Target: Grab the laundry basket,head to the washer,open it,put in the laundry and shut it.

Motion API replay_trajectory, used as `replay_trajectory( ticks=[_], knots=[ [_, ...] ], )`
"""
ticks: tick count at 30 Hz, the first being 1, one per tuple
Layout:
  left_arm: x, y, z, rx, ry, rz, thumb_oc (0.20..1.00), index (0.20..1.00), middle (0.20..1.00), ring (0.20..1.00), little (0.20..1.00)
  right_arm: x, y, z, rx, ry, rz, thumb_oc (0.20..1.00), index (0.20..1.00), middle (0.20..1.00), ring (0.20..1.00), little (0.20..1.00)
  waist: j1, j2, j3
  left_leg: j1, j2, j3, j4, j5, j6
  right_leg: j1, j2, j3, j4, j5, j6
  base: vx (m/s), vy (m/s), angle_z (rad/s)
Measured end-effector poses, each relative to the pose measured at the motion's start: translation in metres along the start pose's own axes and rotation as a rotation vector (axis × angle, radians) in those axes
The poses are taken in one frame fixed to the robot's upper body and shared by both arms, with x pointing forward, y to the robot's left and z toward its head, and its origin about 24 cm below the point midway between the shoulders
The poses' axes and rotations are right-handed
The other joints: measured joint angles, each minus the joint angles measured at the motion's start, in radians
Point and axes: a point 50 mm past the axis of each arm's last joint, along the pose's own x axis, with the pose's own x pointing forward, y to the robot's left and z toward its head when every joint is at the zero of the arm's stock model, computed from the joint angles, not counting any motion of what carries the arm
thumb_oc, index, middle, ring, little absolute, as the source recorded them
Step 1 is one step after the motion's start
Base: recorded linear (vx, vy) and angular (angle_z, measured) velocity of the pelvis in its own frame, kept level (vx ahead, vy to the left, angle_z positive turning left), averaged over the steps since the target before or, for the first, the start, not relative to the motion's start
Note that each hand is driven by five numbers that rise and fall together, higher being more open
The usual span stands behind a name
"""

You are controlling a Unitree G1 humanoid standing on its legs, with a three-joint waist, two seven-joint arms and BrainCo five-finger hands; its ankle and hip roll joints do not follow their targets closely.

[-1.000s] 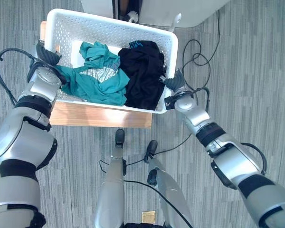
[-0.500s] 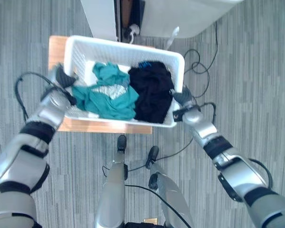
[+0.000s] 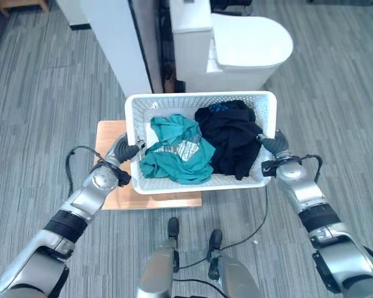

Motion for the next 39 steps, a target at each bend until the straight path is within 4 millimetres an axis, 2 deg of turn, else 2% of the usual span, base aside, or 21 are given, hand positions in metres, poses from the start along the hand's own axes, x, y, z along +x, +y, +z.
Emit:
replay_trajectory(
  ticks=[2, 3, 7, 9, 10, 12, 14, 20, 25, 26, 29, 30, 31, 32, 33, 34, 35, 36, 37, 39],
  knots=[
    [0.003, -0.011, 0.000, -0.018, 0.013, -0.027, 0.200, 0.200, 0.200, 0.200, 0.200, -0.001, -0.007, -0.004, -0.014, 0.007, -0.020, 0.200, 0.200, 0.200, 0.200, 0.200, -0.030, 0.004, -0.009, 0.022, 0.001, 0.003, -0.012, 0.000, 0.000, 0.015, 0.001, 0.001, -0.007, -0.002, 0.003, 0.03, -0.065, -0.08],
    [0.007, -0.029, 0.000, -0.034, 0.034, -0.076, 0.200, 0.200, 0.200, 0.200, 0.200, -0.004, -0.013, -0.011, -0.011, 0.031, -0.042, 0.200, 0.200, 0.200, 0.200, 0.200, -0.048, 0.008, -0.029, 0.040, 0.004, 0.015, -0.021, 0.000, 0.000, 0.026, 0.004, 0.009, -0.014, -0.003, 0.004, 0.00, -0.088, -0.22],
    [0.016, -0.057, -0.004, -0.057, 0.096, -0.159, 0.200, 0.200, 0.200, 0.200, 0.200, -0.006, -0.024, -0.028, -0.048, 0.104, -0.067, 0.200, 0.200, 0.200, 0.200, 0.200, -0.108, 0.023, -0.085, 0.079, 0.008, 0.032, -0.038, 0.001, 0.000, 0.055, 0.012, 0.031, -0.039, 0.003, 0.002, -0.01, -0.073, -0.24],
    [0.018, -0.072, -0.007, -0.069, 0.138, -0.193, 0.200, 0.200, 0.200, 0.200, 0.200, -0.009, -0.029, -0.038, -0.072, 0.141, -0.074, 0.200, 0.200, 0.200, 0.200, 0.200, -0.116, 0.036, -0.129, 0.108, 0.017, 0.055, -0.058, 0.001, 0.000, 0.068, 0.024, 0.066, -0.056, 0.012, -0.002, -0.02, -0.111, -0.49],
    [0.020, -0.081, -0.004, -0.077, 0.143, -0.211, 0.200, 0.200, 0.200, 0.200, 0.200, -0.010, -0.031, -0.041, -0.085, 0.152, -0.077, 0.200, 0.200, 0.200, 0.200, 0.200, -0.144, 0.039, -0.137, 0.119, 0.022, 0.055, -0.062, 0.001, 0.000, 0.080, 0.029, 0.074, -0.073, 0.016, -0.001, -0.04, -0.109, -0.30],
    [0.029, -0.096, -0.007, -0.070, 0.224, -0.245, 0.200, 0.200, 0.200, 0.200, 0.200, -0.010, -0.035, -0.051, -0.109, 0.194, -0.085, 0.200, 0.200, 0.200, 0.200, 0.200, -0.160, 0.046, -0.169, 0.130, 0.028, 0.066, -0.067, 0.000, -0.001, 0.087, 0.035, 0.084, -0.086, 0.013, 0.001, -0.05, -0.089, -0.20],
    [0.029, -0.102, -0.006, -0.068, 0.244, -0.258, 0.200, 0.200, 0.200, 0.200, 0.200, -0.012, -0.037, -0.056, -0.136, 0.221, -0.082, 0.200, 0.200, 0.200, 0.200, 0.200, -0.192, 0.052, -0.197, 0.131, 0.037, 0.077, -0.071, 0.001, -0.002, 0.083, 0.044, 0.093, -0.089, 0.018, 0.000, -0.05, -0.084, -0.30],
    [0.034, -0.119, 0.003, -0.078, 0.268, -0.295, 0.200, 0.200, 0.200, 0.200, 0.200, -0.014, -0.055, -0.059, -0.170, 0.241, -0.102, 0.200, 0.200, 0.200, 0.200, 0.200, -0.259, 0.059, -0.204, 0.133, 0.060, 0.082, -0.078, 0.020, -0.028, 0.078, 0.069, 0.135, -0.119, 0.044, -0.009, -0.08, -0.108, -0.22],
    [0.038, -0.115, 0.002, -0.067, 0.298, -0.282, 0.200, 0.200, 0.200, 0.200, 0.200, -0.015, -0.050, -0.062, -0.170, 0.256, -0.081, 0.200, 0.200, 0.200, 0.200, 0.200, -0.272, 0.059, -0.204, 0.133, 0.077, 0.093, -0.075, 0.030, -0.044, 0.051, 0.082, 0.170, -0.119, 0.061, -0.017, -0.04, -0.063, -0.42],
    [0.041, -0.111, 0.003, -0.055, 0.303, -0.272, 0.200, 0.200, 0.200, 0.200, 0.200, -0.015, -0.048, -0.064, -0.161, 0.267, -0.073, 0.200, 0.200, 0.200, 0.200, 0.200, -0.275, 0.058, -0.204, 0.132, 0.079, 0.110, -0.058, 0.035, -0.050, 0.040, 0.083, 0.203, -0.115, 0.059, -0.023, -0.05, -0.049, -0.59],
    [0.046, -0.103, 0.006, -0.045, 0.295, -0.253, 0.200, 0.200, 0.200, 0.200, 0.200, -0.014, -0.046, -0.063, -0.154, 0.268, -0.064, 0.200, 0.200, 0.200, 0.200, 0.200, -0.269, 0.056, -0.203, 0.128, 0.072, 0.099, -0.018, 0.047, -0.069, 0.032, 0.069, 0.245, -0.112, 0.058, -0.023, -0.03, 0.001, -0.63],
    [0.047, -0.100, 0.006, -0.040, 0.293, -0.244, 0.200, 0.200, 0.200, 0.200, 0.200, -0.013, -0.044, -0.062, -0.150, 0.268, -0.057, 0.200, 0.200, 0.200, 0.200, 0.200, -0.267, 0.053, -0.201, 0.123, 0.061, 0.069, 0.002, 0.048, -0.069, 0.032, 0.063, 0.257, -0.111, 0.061, -0.020, 0.00, -0.006, -0.58],
    [0.049, -0.097, 0.009, -0.038, 0.284, -0.238, 0.200, 0.200, 0.200, 0.200, 0.200, -0.013, -0.044, -0.063, -0.152, 0.271, -0.057, 0.200, 0.200, 0.200, 0.200, 0.200, -0.270, 0.050, -0.200, 0.117, 0.054, 0.010, 0.025, 0.048, -0.073, 0.032, 0.063, 0.281, -0.109, 0.065, -0.017, 0.02, 0.013, -0.46],
    [0.052, -0.091, 0.011, -0.031, 0.279, -0.223, 0.200, 0.200, 0.200, 0.200, 0.200, -0.013, -0.041, -0.064, -0.157, 0.277, -0.048, 0.200, 0.200, 0.200, 0.200, 0.200, -0.275, 0.044, -0.196, 0.110, 0.034, -0.068, 0.050, 0.018, -0.080, 0.031, 0.069, 0.320, -0.106, 0.091, -0.020, 0.03, 0.046, -0.61],
    [0.053, -0.086, 0.012, -0.026, 0.273, -0.212, 0.200, 0.200, 0.200, 0.200, 0.200, -0.010, -0.039, -0.061, -0.159, 0.275, -0.042, 0.200, 0.200, 0.200, 0.200, 0.200, -0.270, 0.031, -0.188, 0.114, -0.022, -0.187, 0.071, -0.049, -0.084, 0.025, 0.068, 0.370, -0.097, 0.105, -0.040, 0.02, 0.082, -0.82],
    [0.054, -0.081, 0.009, -0.019, 0.280, -0.200, 0.200, 0.200, 0.200, 0.200, 0.200, -0.007, -0.032, -0.058, -0.147, 0.267, -0.026, 0.200, 0.200, 0.200, 0.200, 0.200, -0.260, 0.024, -0.184, 0.122, -0.077, -0.270, 0.084, -0.083, -0.082, 0.019, 0.064, 0.424, -0.097, 0.094, -0.021, 0.00, 0.101, -1.68],
    [0.056, -0.071, 0.005, -0.005, 0.298, -0.164, 0.200, 0.200, 0.200, 0.200, 0.200, -0.003, -0.023, -0.054, -0.133, 0.263, -0.010, 0.200, 0.200, 0.200, 0.200, 0.200, -0.238, 0.025, -0.183, 0.132, -0.144, -0.306, 0.113, -0.093, -0.053, 0.005, 0.083, 0.492, -0.099, 0.101, 0.009, 0.01, 0.135, -1.50],
    [0.057, -0.068, 0.006, 0.001, 0.306, -0.149, 0.200, 0.200, 0.200, 0.200, 0.200, -0.003, -0.019, -0.057, -0.133, 0.272, 0.000, 0.200, 0.200, 0.200, 0.200, 0.200, -0.247, 0.021, -0.179, 0.137, -0.142, -0.273, 0.122, -0.094, -0.036, 0.005, 0.092, 0.489, -0.099, 0.127, -0.005, -0.03, 0.218, -1.24],
    [0.060, -0.064, 0.009, 0.010, 0.304, -0.131, 0.200, 0.200, 0.200, 0.200, 0.200, -0.004, -0.014, -0.058, -0.134, 0.276, 0.013, 0.200, 0.200, 0.200, 0.200, 0.200, -0.271, 0.010, -0.174, 0.145, -0.139, -0.277, 0.110, -0.107, -0.023, 0.003, 0.098, 0.496, -0.105, 0.131, 0.006, -0.02, 0.183, -0.40],
    [0.060, -0.066, 0.011, 0.009, 0.294, -0.132, 0.200, 0.200, 0.200, 0.200, 0.200, -0.003, -0.018, -0.057, -0.105, 0.277, -0.004, 0.200, 0.200, 0.200, 0.200, 0.200, -0.276, 0.017, -0.174, 0.161, -0.122, -0.247, 0.065, -0.120, -0.003, -0.009, 0.116, 0.523, -0.112, 0.139, 0.018, -0.05, 0.143, -0.48]
  ],
)
